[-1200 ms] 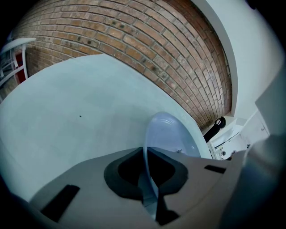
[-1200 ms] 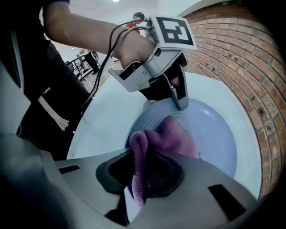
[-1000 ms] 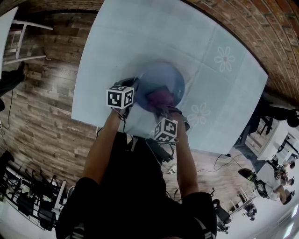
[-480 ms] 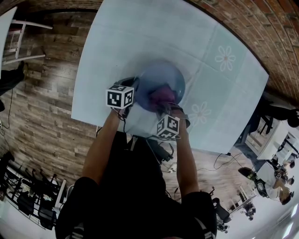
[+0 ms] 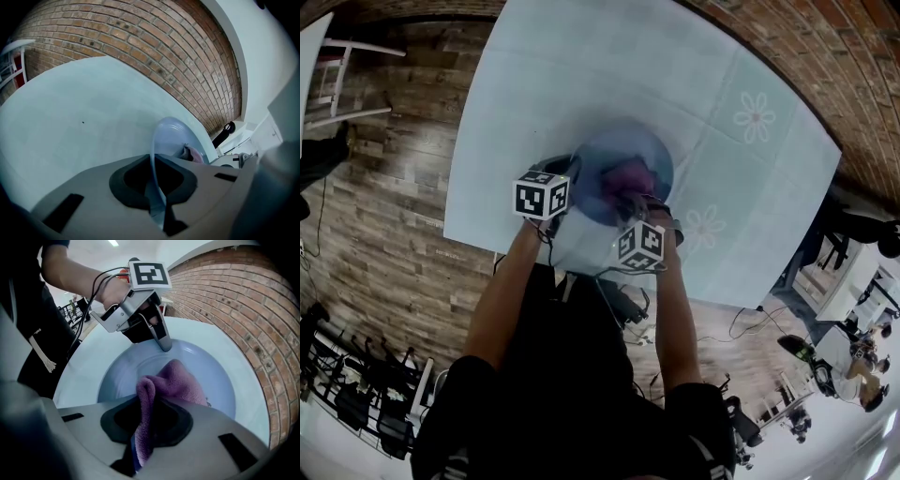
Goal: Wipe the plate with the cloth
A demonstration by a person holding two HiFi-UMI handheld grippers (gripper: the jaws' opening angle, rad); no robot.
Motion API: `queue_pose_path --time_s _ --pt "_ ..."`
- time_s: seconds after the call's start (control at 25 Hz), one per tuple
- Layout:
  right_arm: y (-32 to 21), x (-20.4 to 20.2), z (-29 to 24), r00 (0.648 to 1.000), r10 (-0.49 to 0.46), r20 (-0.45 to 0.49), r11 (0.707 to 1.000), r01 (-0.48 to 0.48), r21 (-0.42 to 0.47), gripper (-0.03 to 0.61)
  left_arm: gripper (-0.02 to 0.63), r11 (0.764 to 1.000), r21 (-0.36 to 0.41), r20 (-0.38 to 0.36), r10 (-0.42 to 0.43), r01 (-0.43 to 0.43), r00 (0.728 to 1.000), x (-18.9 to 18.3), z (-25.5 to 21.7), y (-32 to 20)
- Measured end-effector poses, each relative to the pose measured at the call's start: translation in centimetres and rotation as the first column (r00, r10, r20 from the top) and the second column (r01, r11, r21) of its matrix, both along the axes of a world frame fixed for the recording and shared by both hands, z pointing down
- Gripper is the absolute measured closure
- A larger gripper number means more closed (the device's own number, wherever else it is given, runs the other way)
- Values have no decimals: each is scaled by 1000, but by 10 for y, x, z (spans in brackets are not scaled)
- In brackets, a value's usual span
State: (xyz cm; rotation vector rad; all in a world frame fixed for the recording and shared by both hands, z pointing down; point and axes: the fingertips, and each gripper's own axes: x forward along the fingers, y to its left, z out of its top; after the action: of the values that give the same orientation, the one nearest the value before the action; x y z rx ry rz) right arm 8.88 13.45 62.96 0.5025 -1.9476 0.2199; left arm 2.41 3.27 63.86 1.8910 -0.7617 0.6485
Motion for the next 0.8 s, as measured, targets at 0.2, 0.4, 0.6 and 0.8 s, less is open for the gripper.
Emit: queue_pose_path --time_s 0.2,0.4,0.6,0.8 --pt "-18 2 1 1000 5 17 1000 -6 10 515 569 1000 -2 -4 -3 3 1000 -1 1 -2" --pt "-31 5 -1 1000 0 13 1000 -1 24 515 569 1000 9 5 15 -15 1000 1 -1 -1" --pt "-47 6 -1 1000 -23 -1 999 23 44 515 569 1000 15 10 18 -18 1000 1 -1 0" --pt "-65 10 -1 999 -39 -12 997 40 70 515 569 1000 17 10 18 -18 1000 2 -1 0"
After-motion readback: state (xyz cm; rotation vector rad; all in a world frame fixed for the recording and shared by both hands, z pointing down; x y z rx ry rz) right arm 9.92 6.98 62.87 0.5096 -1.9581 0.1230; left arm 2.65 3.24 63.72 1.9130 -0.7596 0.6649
